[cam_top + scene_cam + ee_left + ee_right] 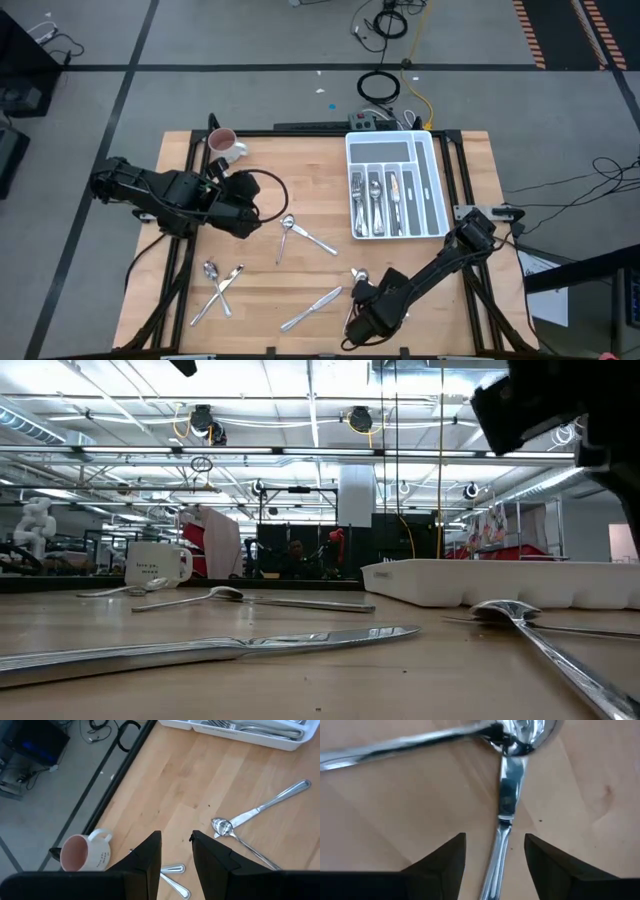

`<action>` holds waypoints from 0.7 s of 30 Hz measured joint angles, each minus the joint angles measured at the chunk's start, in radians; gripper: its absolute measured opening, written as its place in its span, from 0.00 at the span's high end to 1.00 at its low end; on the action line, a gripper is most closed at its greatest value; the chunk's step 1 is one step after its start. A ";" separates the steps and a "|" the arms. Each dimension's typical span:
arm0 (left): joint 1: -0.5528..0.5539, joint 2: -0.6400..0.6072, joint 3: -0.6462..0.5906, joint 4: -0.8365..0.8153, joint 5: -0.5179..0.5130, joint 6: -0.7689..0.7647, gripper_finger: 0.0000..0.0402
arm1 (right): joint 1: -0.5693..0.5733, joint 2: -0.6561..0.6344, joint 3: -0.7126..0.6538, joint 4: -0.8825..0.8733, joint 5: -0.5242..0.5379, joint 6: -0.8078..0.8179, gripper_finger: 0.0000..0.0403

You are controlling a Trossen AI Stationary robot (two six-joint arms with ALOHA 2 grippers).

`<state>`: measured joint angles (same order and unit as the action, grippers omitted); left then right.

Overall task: Sort silverware
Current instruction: Put the silver table knife into the silverware tray

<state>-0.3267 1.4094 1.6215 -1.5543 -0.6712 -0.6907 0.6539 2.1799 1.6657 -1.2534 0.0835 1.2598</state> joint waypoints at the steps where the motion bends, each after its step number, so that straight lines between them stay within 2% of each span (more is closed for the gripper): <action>1: 0.000 0.000 0.000 0.000 0.000 0.000 0.71 | 0.000 0.000 -0.014 0.006 0.000 0.000 0.54; 5: 0.000 0.000 0.000 0.000 0.001 0.000 0.71 | 0.002 -0.011 -0.087 0.060 -0.006 0.001 0.56; 10: 0.000 0.000 0.000 0.000 0.001 0.000 0.71 | -0.003 -0.065 -0.254 0.312 -0.088 0.003 0.56; 13: 0.000 0.000 0.000 0.000 0.001 0.000 0.71 | -0.011 -0.091 -0.337 0.428 -0.148 0.024 0.60; 17: 0.000 0.000 0.000 0.002 0.001 -0.002 0.71 | -0.018 -0.096 -0.355 0.444 -0.181 -0.011 0.74; 21: 0.000 0.000 0.000 0.004 0.001 -0.003 0.71 | -0.046 -0.102 -0.357 0.462 -0.224 -0.081 0.94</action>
<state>-0.3267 1.4095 1.6216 -1.5505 -0.6699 -0.6933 0.6077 2.0777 1.3087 -0.7915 -0.1404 1.1784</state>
